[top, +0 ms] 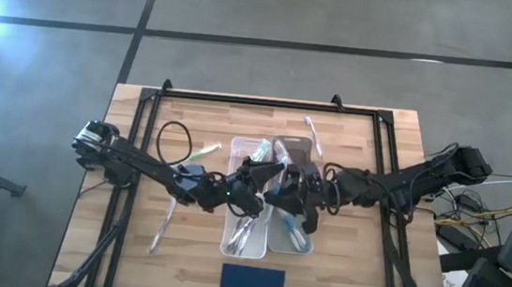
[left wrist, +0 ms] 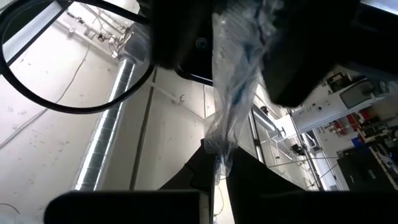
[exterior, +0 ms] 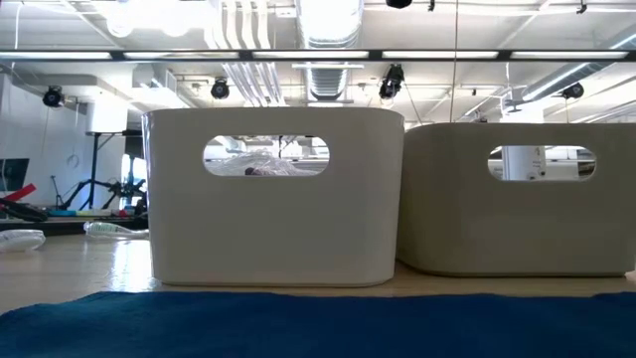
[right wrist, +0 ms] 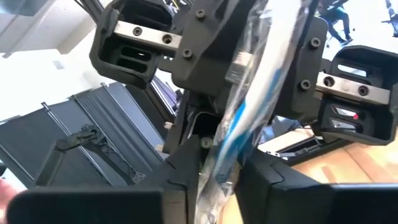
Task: Pick & Place Toothbrushes
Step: Put the blue toothbrush into the gray bin
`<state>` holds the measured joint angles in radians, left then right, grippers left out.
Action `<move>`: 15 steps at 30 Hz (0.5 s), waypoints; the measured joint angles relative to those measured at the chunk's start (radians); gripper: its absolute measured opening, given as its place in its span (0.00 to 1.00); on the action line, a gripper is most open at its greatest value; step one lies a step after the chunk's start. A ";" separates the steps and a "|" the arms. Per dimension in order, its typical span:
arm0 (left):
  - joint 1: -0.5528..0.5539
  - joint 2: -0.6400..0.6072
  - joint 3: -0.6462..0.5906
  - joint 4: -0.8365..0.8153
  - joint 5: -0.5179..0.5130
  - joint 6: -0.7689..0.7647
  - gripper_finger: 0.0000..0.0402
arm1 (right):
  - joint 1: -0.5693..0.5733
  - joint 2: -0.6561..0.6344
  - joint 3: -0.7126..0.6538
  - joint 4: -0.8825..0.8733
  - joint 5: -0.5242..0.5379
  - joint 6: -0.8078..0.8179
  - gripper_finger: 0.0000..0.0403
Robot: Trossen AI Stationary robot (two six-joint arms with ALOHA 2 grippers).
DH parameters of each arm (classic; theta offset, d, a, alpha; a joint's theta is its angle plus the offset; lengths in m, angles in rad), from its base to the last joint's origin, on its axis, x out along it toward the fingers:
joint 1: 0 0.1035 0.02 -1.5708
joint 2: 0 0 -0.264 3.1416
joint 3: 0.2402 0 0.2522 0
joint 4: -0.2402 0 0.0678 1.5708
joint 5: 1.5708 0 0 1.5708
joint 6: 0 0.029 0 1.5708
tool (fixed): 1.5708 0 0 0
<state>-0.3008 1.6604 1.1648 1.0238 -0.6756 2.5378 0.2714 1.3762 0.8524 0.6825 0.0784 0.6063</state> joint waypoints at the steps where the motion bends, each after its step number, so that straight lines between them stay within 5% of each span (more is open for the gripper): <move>1: 0.000 0.000 0.000 -0.002 0.000 -0.003 0.07 | 0.000 0.000 0.000 -0.005 0.000 0.000 0.16; 7: -0.002 0.000 0.000 -0.012 0.011 -0.050 0.18 | -0.001 0.000 -0.002 -0.029 0.004 0.000 0.05; 15: -0.003 -0.018 0.000 -0.012 -0.002 -0.165 0.39 | -0.007 -0.028 -0.002 -0.077 0.003 -0.037 0.05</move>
<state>-0.3042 1.6419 1.1646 1.0115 -0.6776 2.3728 0.2642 1.3479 0.8505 0.6055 0.0817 0.5692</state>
